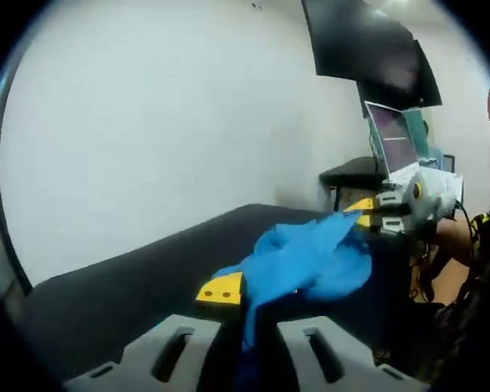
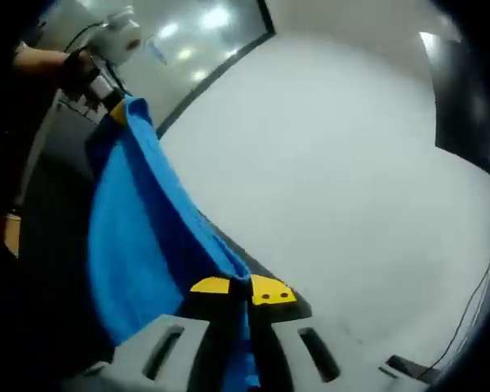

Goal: Spread out the cloth and fold it

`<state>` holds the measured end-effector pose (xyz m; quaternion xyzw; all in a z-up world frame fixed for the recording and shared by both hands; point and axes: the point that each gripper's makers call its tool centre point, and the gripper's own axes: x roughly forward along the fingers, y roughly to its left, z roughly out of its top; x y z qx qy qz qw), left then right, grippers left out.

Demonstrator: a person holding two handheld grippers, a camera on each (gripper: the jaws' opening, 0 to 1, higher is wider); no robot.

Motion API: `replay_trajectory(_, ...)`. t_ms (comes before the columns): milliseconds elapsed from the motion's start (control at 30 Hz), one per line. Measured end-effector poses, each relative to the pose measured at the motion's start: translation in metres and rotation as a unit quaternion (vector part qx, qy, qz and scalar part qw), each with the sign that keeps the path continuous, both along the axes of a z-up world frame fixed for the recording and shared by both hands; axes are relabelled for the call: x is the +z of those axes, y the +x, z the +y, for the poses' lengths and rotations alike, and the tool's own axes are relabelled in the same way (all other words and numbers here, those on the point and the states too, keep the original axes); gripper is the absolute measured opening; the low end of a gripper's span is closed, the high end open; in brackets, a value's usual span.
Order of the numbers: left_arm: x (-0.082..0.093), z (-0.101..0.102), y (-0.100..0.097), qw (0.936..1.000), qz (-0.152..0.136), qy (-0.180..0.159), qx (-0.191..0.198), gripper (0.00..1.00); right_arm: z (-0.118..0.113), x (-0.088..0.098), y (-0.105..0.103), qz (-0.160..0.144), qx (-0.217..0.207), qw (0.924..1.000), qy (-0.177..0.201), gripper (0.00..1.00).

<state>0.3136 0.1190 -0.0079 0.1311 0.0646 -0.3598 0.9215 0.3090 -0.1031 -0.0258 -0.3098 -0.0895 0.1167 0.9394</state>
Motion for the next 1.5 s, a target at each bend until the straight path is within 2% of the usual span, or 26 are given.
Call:
replay_trajectory(100, 0.008, -0.001, 0.005, 1.0000, -0.003, -0.004, -0.004, 0.03, -0.009, 0.011, 0.013, -0.016, -0.013, 0.9997, 0.016, 0.04)
replay_trajectory(167, 0.017, -0.001, 0.009, 0.9998, -0.003, -0.018, -0.004, 0.03, -0.021, -0.010, 0.029, 0.035, -0.044, 0.9984, 0.006, 0.04)
replay_trajectory(200, 0.026, -0.001, 0.011, 0.9995, -0.007, -0.032, -0.005, 0.03, -0.022, -0.018, 0.033, 0.049, -0.041, 0.9979, 0.012, 0.04)
replay_trajectory(267, 0.039, 0.000, 0.013, 0.9985, -0.007, -0.053, -0.008, 0.03, -0.002, -0.033, 0.030, 0.099, 0.023, 0.9929, 0.061, 0.05)
replay_trajectory(300, 0.042, 0.002, 0.014, 0.9984, -0.007, -0.055, -0.006, 0.03, 0.010, -0.029, 0.022, 0.104, 0.061, 0.9885, 0.091, 0.06)
replay_trajectory(333, 0.045, 0.003, 0.014, 0.9982, -0.009, -0.059, -0.006, 0.03, 0.021, -0.021, 0.014, 0.092, 0.095, 0.9826, 0.131, 0.09)
replay_trajectory(367, 0.047, 0.004, 0.014, 0.9981, -0.010, -0.061, -0.005, 0.03, 0.034, -0.017, 0.004, 0.091, 0.133, 0.9742, 0.158, 0.14)
replay_trajectory(433, 0.048, 0.005, 0.014, 0.9980, -0.012, -0.062, -0.006, 0.03, 0.049, -0.018, -0.008, 0.110, 0.168, 0.9627, 0.181, 0.26)
replay_trajectory(500, 0.048, 0.005, 0.013, 0.9980, -0.010, -0.062, -0.008, 0.03, 0.059, -0.022, -0.012, 0.104, 0.174, 0.9665, 0.157, 0.27)
replay_trajectory(567, 0.051, 0.002, 0.011, 0.9977, -0.010, -0.066, -0.014, 0.03, 0.063, -0.034, -0.005, 0.097, 0.157, 0.9780, 0.098, 0.27)
replay_trajectory(600, 0.053, 0.001, 0.009, 0.9975, -0.013, -0.067, -0.017, 0.03, 0.058, -0.043, 0.004, 0.095, 0.126, 0.9860, 0.055, 0.28)
replay_trajectory(667, 0.059, 0.000, 0.005, 0.9974, -0.019, -0.066, -0.021, 0.03, 0.061, -0.048, 0.011, 0.077, 0.116, 0.9903, 0.005, 0.27)
replay_trajectory(767, 0.068, 0.003, -0.001, 0.9977, -0.050, -0.040, -0.020, 0.03, 0.061, -0.047, 0.020, 0.066, 0.107, 0.9920, 0.009, 0.23)
replay_trajectory(833, 0.072, 0.007, -0.003, 0.9976, -0.064, -0.021, -0.016, 0.03, 0.057, -0.038, 0.024, 0.059, 0.105, 0.9923, 0.029, 0.10)
replay_trajectory(867, 0.073, 0.010, -0.003, 0.9975, -0.068, -0.016, -0.012, 0.03, 0.053, -0.029, 0.025, 0.049, 0.099, 0.9930, 0.040, 0.05)
replay_trajectory(967, 0.076, 0.019, 0.001, 0.9972, -0.074, -0.008, -0.001, 0.03, 0.047, 0.007, 0.024, 0.020, 0.108, 0.9913, 0.072, 0.04)
replay_trajectory(1000, 0.077, 0.023, 0.003, 0.9974, -0.071, -0.011, 0.003, 0.03, 0.045, 0.023, 0.022, 0.007, 0.116, 0.9896, 0.084, 0.04)
replay_trajectory(1067, 0.081, 0.027, 0.007, 0.9979, -0.056, -0.033, 0.003, 0.03, 0.039, 0.054, 0.022, 0.006, 0.127, 0.9873, 0.095, 0.04)
replay_trajectory(1100, 0.085, 0.028, 0.008, 0.9975, -0.048, -0.051, -0.001, 0.03, 0.038, 0.076, 0.020, 0.004, 0.146, 0.9805, 0.132, 0.04)
replay_trajectory(1167, 0.098, 0.034, 0.014, 0.9963, -0.046, -0.072, 0.001, 0.03, 0.040, 0.132, 0.003, -0.022, 0.211, 0.9540, 0.212, 0.04)
replay_trajectory(1200, 0.108, 0.037, 0.016, 0.9954, -0.050, -0.081, 0.002, 0.03, 0.039, 0.158, -0.005, -0.038, 0.232, 0.9425, 0.238, 0.04)
replay_trajectory(1233, 0.119, 0.039, 0.017, 0.9944, -0.052, -0.092, 0.000, 0.03, 0.036, 0.180, -0.012, -0.052, 0.237, 0.9370, 0.251, 0.04)
replay_trajectory(1267, 0.137, 0.041, 0.016, 0.9920, -0.057, -0.112, -0.007, 0.03, 0.035, 0.205, -0.018, -0.071, 0.242, 0.9369, 0.242, 0.04)
replay_trajectory(1400, 0.193, 0.050, 0.009, 0.9861, -0.088, -0.140, -0.011, 0.03, 0.052, 0.253, -0.025, -0.099, 0.234, 0.9528, 0.166, 0.04)
replay_trajectory(1433, 0.207, 0.053, 0.009, 0.9852, -0.099, -0.140, -0.007, 0.03, 0.058, 0.262, -0.027, -0.106, 0.239, 0.9535, 0.151, 0.04)
replay_trajectory(1500, 0.232, 0.062, 0.008, 0.9837, -0.122, -0.132, 0.006, 0.03, 0.070, 0.276, -0.034, -0.106, 0.268, 0.9459, 0.149, 0.04)
